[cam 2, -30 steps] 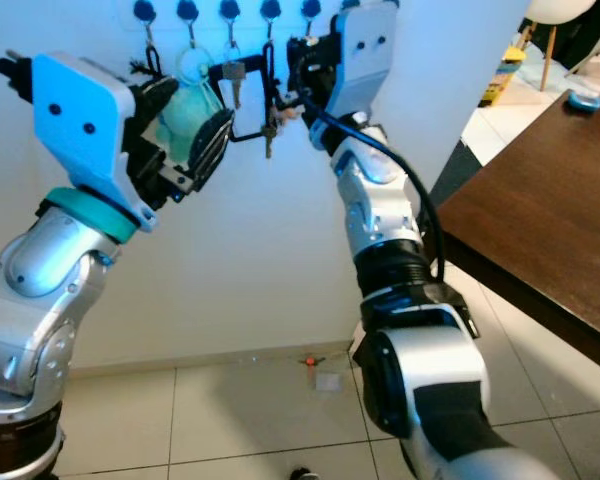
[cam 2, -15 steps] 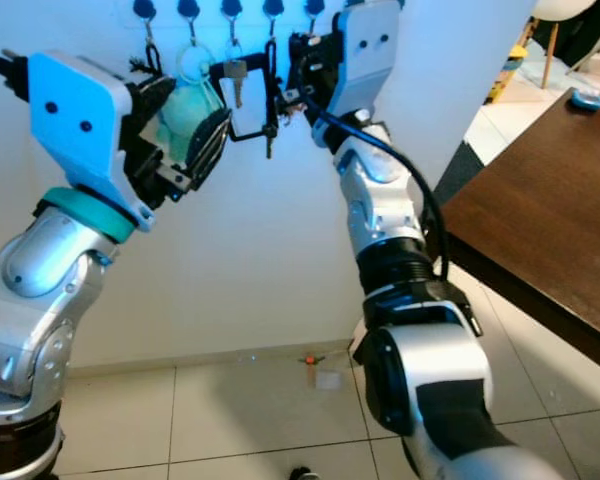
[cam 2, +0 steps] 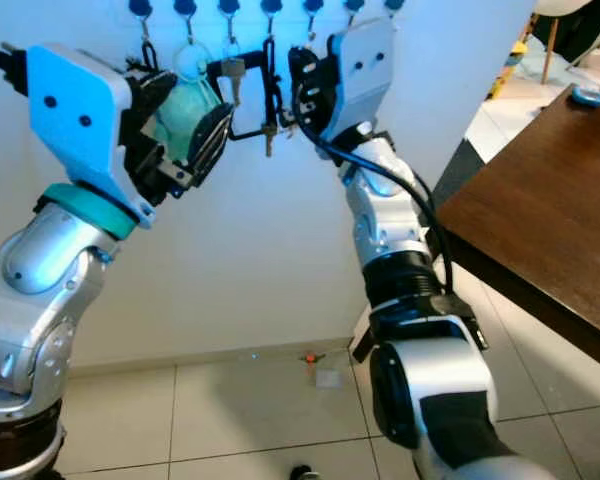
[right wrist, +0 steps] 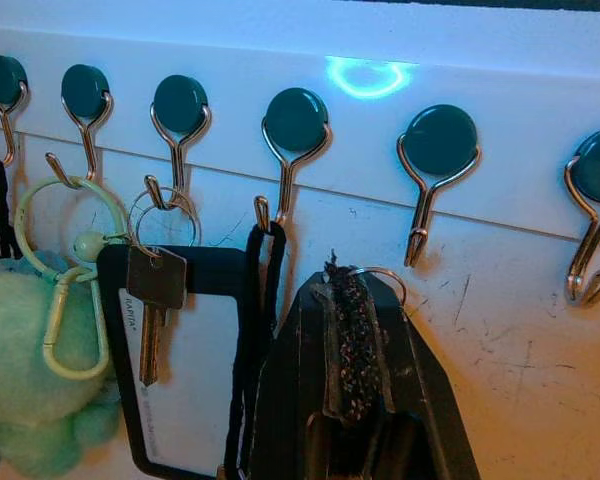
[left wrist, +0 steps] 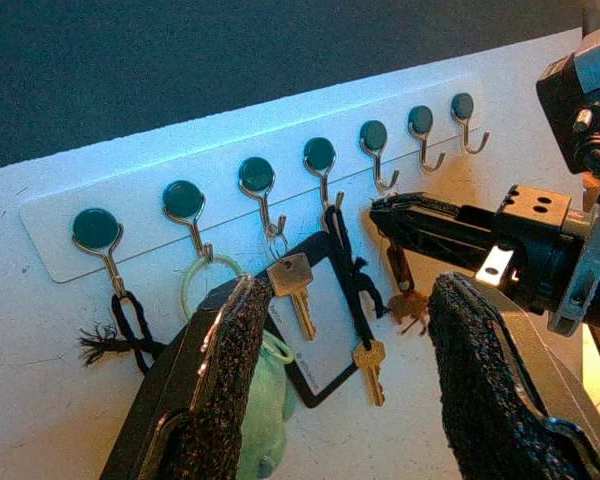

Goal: Hang keys on a hook

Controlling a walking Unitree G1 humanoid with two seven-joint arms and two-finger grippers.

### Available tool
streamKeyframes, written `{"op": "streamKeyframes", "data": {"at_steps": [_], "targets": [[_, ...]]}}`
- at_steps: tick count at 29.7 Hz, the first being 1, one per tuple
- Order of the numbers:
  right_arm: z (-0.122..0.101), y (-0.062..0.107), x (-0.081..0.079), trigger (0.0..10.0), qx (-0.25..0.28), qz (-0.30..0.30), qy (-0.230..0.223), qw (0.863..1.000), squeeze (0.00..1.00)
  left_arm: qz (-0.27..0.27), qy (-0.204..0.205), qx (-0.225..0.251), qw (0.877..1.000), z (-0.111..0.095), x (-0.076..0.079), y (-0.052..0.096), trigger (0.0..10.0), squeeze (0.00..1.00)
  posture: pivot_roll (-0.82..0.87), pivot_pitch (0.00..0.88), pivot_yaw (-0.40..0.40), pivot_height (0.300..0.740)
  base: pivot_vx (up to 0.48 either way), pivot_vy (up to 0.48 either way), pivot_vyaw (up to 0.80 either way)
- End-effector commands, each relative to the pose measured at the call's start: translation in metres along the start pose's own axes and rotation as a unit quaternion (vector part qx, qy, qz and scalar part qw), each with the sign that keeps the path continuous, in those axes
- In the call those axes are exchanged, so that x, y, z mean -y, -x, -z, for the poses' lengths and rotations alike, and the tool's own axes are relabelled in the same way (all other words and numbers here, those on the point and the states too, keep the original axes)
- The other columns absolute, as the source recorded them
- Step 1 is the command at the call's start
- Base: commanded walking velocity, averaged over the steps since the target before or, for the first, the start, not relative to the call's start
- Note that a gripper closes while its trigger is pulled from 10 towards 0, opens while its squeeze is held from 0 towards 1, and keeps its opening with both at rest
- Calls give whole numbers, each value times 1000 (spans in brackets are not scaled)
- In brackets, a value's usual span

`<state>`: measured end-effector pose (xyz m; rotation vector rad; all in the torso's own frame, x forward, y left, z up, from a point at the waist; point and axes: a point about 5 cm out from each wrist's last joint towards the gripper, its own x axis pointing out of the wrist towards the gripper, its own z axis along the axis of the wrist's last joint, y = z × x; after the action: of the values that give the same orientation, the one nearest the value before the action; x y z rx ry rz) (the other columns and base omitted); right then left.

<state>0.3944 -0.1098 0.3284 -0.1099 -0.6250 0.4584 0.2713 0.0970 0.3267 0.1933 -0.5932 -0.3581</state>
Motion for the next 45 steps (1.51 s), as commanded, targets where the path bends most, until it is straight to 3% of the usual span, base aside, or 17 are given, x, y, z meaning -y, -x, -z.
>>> {"op": "streamKeyframes", "data": {"at_steps": [1,5,18,32,45], "targets": [[-8,1,1,10000,25,4,4,1000,0,1,-2,1,1000,-2,1,0,10000,0,0,123,73,740,0,0,0],[-21,0,2,10000,56,3,11,998,0,2,-3,0,1000,-1,1,0,10000,0,1,118,75,740,0,0,0],[-21,5,7,10000,53,9,24,998,0,7,-2,2,1000,-1,2,-2,10000,0,-8,109,79,740,0,0,0],[-15,-2,6,10000,28,16,-15,999,0,6,-4,3,1000,-2,1,-1,10000,0,3,114,74,740,0,0,0],[-23,-11,6,10000,31,8,-23,999,0,5,-2,3,1000,-3,1,-1,10000,0,3,118,71,740,0,0,0]]}}
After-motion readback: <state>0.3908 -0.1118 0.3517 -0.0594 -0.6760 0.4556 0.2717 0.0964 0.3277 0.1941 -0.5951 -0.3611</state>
